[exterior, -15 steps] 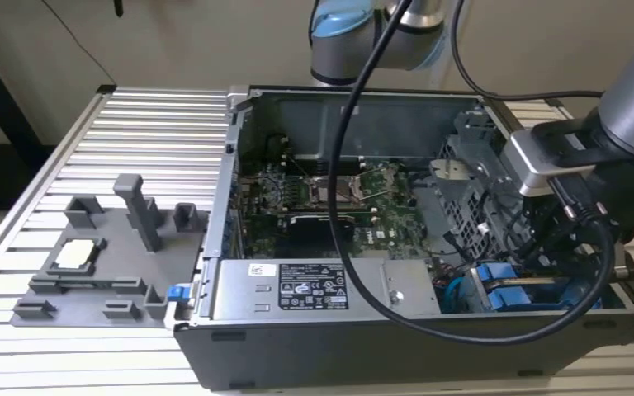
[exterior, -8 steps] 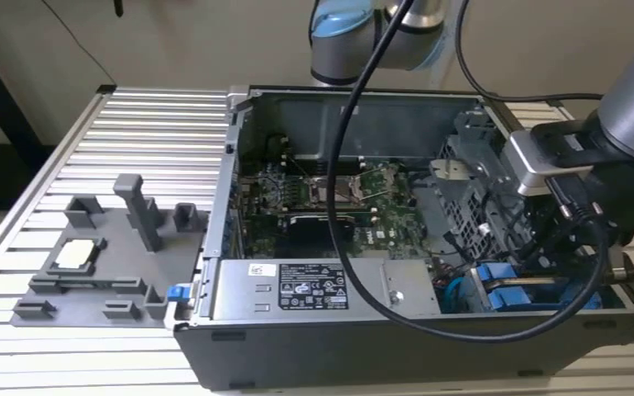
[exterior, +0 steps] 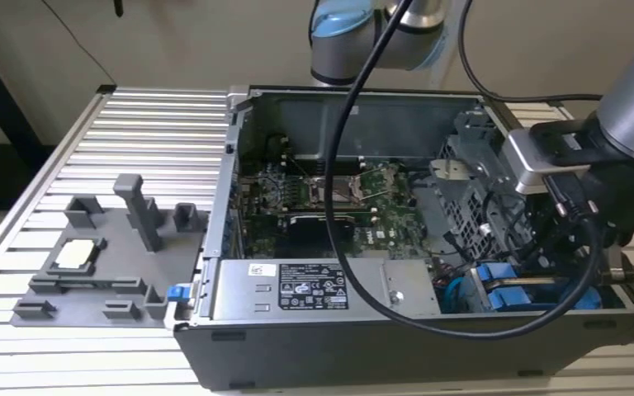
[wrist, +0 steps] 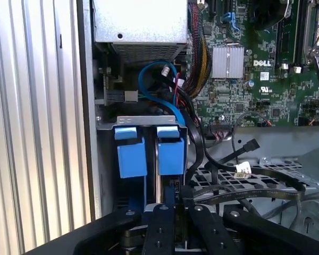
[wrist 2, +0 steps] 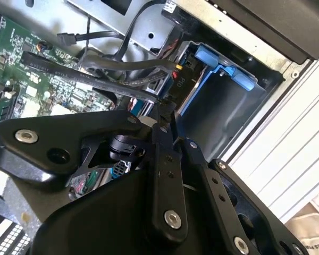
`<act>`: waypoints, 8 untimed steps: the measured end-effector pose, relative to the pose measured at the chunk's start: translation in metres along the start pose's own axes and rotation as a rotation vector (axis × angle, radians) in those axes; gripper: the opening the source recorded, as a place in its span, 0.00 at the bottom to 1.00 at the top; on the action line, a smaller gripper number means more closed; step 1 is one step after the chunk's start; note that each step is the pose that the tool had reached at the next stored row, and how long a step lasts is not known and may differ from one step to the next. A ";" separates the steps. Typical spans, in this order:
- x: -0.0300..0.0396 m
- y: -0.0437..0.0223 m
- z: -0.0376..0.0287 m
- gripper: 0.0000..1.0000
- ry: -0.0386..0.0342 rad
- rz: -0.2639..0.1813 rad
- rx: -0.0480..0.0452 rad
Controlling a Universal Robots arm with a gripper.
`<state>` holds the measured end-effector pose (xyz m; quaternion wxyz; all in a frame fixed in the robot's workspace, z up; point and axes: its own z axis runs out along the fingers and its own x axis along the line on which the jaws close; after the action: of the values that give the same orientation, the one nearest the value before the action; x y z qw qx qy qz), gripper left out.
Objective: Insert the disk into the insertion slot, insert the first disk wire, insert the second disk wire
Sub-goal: 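Insert the second disk wire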
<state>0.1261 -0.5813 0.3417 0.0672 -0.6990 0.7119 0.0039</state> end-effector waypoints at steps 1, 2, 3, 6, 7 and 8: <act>-0.0004 0.0000 0.0001 0.16 -0.0001 0.000 0.0000; -0.0009 0.0000 0.0002 0.16 -0.0001 0.000 0.0000; -0.0014 0.0000 0.0003 0.16 -0.0001 0.000 0.0000; -0.0020 0.0001 0.0010 0.16 -0.0002 0.000 0.0000; -0.0021 0.0002 0.0013 0.16 -0.0003 0.000 0.0000; -0.0022 0.0002 0.0016 0.16 -0.0001 0.000 0.0000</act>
<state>0.1261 -0.5790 0.3403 0.0673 -0.6989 0.7120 0.0039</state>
